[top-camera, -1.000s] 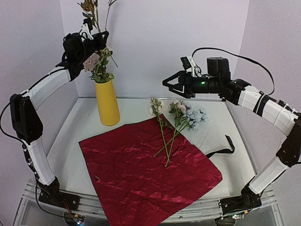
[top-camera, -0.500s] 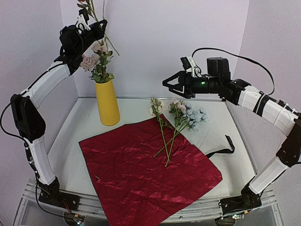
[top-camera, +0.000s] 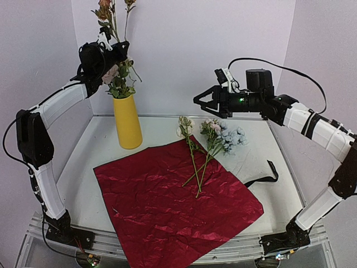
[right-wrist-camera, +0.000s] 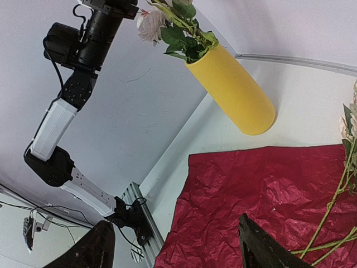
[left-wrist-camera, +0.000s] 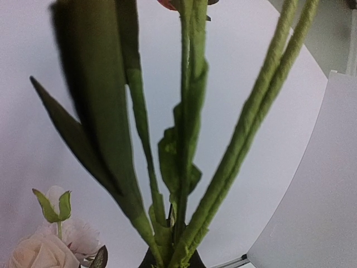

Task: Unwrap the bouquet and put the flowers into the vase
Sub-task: Insert the fake flower into the vase.

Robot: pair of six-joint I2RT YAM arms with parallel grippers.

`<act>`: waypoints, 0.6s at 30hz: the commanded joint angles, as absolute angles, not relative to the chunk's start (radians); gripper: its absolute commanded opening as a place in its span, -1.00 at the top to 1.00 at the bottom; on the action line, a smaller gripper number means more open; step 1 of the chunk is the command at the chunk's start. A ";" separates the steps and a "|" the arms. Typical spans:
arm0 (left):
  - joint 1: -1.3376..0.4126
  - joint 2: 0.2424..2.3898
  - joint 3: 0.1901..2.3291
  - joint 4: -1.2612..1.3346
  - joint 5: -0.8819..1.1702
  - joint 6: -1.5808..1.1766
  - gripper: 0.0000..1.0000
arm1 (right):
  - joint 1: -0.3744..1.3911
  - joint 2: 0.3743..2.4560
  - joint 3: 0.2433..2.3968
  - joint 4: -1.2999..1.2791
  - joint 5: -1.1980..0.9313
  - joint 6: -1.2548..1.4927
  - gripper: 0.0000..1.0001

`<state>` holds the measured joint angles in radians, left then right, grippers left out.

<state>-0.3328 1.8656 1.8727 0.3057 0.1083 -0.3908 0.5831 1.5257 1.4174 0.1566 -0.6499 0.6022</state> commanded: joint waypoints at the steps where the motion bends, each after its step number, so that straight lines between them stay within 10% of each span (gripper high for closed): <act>1: -0.331 1.811 1.839 0.337 0.059 -0.340 1.00 | 0.578 1.496 1.425 0.187 -0.665 0.604 -0.53; 18: -0.332 1.745 1.720 0.337 -0.082 -0.067 1.00 | 0.577 1.534 1.460 0.187 -0.668 0.604 -0.53</act>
